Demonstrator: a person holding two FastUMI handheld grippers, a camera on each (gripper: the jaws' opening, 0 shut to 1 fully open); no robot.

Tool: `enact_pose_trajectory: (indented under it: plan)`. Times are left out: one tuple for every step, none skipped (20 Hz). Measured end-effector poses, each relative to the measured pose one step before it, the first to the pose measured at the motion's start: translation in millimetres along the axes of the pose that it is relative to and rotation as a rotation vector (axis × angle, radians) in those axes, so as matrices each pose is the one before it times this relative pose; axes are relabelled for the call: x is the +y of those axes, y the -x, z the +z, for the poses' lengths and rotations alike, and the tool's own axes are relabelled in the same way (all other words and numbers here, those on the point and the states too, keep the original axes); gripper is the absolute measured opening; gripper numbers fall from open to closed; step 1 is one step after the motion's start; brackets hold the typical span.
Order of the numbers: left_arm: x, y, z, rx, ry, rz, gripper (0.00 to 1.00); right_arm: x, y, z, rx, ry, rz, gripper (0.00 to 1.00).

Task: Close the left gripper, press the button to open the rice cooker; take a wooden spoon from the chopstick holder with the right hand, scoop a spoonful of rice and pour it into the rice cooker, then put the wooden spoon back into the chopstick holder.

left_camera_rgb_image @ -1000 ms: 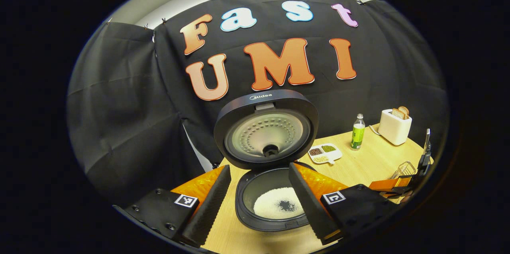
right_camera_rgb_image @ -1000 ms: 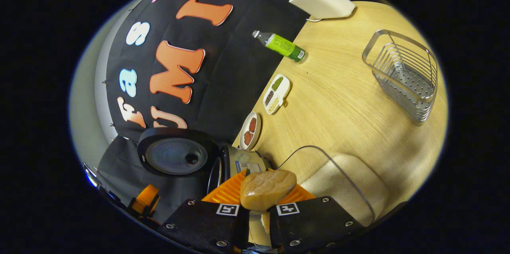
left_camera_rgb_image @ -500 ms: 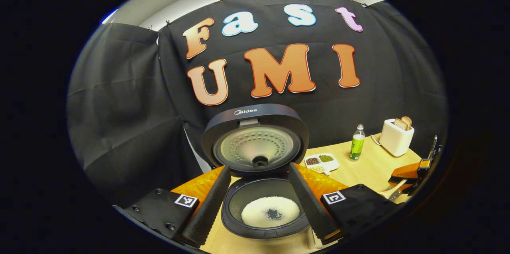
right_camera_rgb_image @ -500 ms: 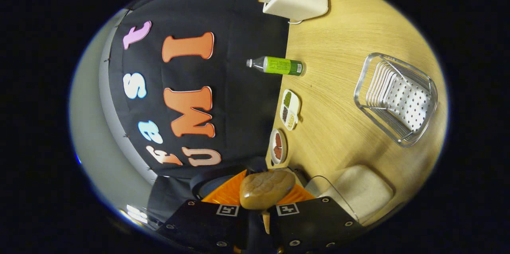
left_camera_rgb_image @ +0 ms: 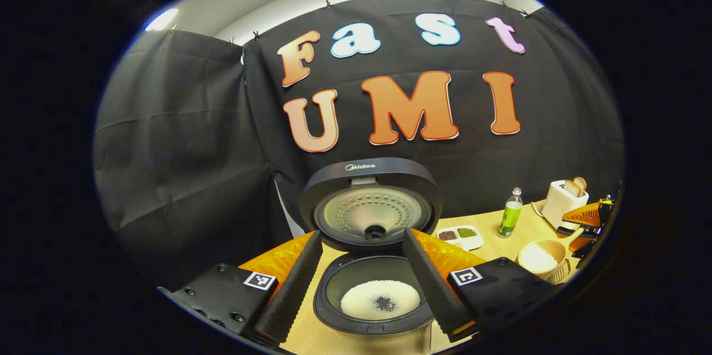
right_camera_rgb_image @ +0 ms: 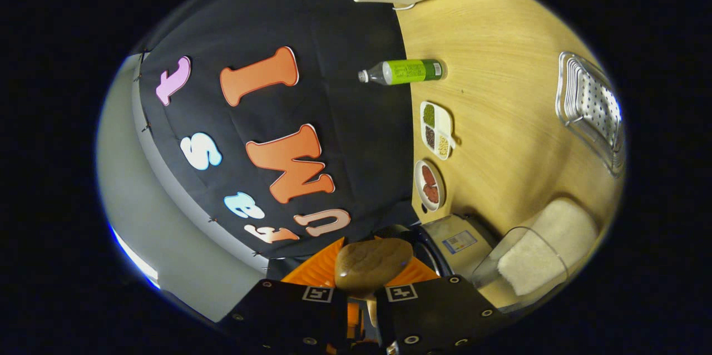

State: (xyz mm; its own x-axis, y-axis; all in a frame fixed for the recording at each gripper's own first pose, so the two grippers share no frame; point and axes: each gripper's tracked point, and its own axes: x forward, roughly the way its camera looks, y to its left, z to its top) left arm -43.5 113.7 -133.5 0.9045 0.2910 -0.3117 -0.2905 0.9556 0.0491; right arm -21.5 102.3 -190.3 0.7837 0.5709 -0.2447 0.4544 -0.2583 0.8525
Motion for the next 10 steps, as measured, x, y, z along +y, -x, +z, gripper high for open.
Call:
enact_pose_trajectory:
  plan:
    - [6.45,2.68,2.09,-0.00771,0.00036,0.01534,0.89,6.47,-9.68,-5.17,0.01924,-0.0105,0.01276,0.2]
    - [5.94,3.01,3.68,-0.01086,-0.00123,0.01648,0.98,4.2,-8.24,-5.26,0.02064,0.00011,0.00905,0.2]
    - [13.0,12.65,0.36,-0.01302,-0.00199,0.01236,0.98,4.86,-8.8,-6.27,0.01707,0.00591,0.00476,0.2]
    - [5.91,1.99,3.73,-0.01482,-0.00313,0.01048,0.98,4.21,-8.56,-4.53,0.01872,0.01228,0.00393,0.2]
    - [7.08,4.97,4.06,-0.01574,-0.00495,0.01372,0.98,4.91,-7.06,-5.51,0.01597,0.01024,-0.00013,0.2]
    - [7.38,3.08,4.96,-0.01608,-0.00593,0.01585,0.98,1.51,-8.21,-4.73,0.01863,0.00873,-0.00152,0.2]
    - [8.29,2.84,2.08,-0.01469,-0.00917,0.0212,0.97,3.47,-6.42,-4.82,0.01108,0.00669,-0.00292,0.2]
    - [7.95,2.46,4.1,-0.01603,-0.00581,0.01579,0.96,2.19,-8.24,-3.76,0.01054,0.01429,-0.00323,0.2]
    - [5.73,3.02,2.75,-0.00907,-0.00621,0.01413,0.96,1.03,-6.69,-4.32,0.00691,0.01438,-0.00852,0.2]
    - [7.83,1.45,0.33,-0.00495,-0.00529,0.01739,0.95,-0.43,-8.98,-3.29,0.01015,0.01495,-0.01012,0.2]
